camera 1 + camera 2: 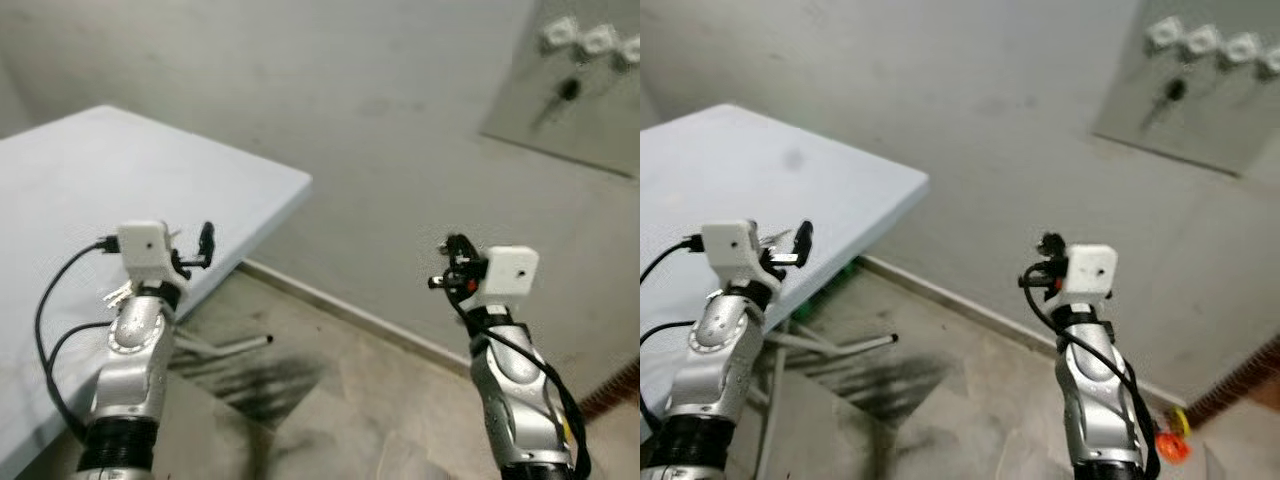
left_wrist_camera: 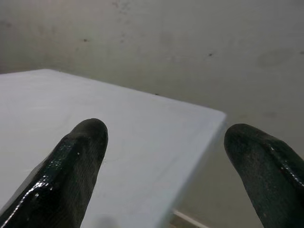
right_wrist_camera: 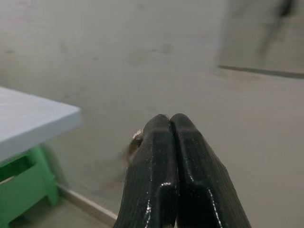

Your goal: Hang keys on a hook

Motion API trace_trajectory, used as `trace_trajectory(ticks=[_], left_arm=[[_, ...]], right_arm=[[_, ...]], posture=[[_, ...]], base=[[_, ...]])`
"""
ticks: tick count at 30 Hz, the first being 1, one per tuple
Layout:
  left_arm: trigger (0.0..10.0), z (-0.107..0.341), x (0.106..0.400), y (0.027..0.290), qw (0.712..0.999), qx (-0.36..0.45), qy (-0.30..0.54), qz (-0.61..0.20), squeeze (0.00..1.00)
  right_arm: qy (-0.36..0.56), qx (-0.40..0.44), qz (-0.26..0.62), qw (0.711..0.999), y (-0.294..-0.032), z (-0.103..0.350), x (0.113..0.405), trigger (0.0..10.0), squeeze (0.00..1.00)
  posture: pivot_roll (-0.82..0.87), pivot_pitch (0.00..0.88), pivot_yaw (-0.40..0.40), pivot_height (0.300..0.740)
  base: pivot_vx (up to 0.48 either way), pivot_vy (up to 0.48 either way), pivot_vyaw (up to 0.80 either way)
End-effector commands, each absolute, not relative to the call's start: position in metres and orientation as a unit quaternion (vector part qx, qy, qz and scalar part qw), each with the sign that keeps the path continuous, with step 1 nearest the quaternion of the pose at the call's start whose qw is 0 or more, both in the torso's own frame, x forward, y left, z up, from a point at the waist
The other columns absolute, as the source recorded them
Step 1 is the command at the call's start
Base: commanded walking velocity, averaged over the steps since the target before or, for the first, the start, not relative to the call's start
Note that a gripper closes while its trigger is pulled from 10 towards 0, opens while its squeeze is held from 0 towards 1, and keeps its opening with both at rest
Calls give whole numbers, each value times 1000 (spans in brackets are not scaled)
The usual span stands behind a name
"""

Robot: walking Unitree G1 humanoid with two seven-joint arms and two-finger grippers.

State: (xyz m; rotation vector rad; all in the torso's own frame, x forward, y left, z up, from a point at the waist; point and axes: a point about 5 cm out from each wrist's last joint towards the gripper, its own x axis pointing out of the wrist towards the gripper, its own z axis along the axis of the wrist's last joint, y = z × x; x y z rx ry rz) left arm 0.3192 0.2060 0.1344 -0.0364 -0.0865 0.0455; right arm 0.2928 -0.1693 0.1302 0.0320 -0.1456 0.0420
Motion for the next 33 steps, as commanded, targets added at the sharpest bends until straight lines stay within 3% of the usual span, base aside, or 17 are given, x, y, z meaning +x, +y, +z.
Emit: trace_trajectory(ticks=[1,7,33], left_arm=[[10000,138,322,199,999,-20,-42,18,0],[10000,137,322,197,999,-20,-36,17,0],[10000,132,315,189,999,-33,-1,-22,0]], right_arm=[[-82,13,12,996,-173,136,293,10000,0],[-80,12,9,997,-174,136,293,10000,0],[-77,17,-15,997,-174,133,288,10000,0]], posture=[[15,0,-9,740],[15,0,-9,740],[13,0,5,740]], base=[[0,0,-763],[0,0,-759],[0,0,0]])
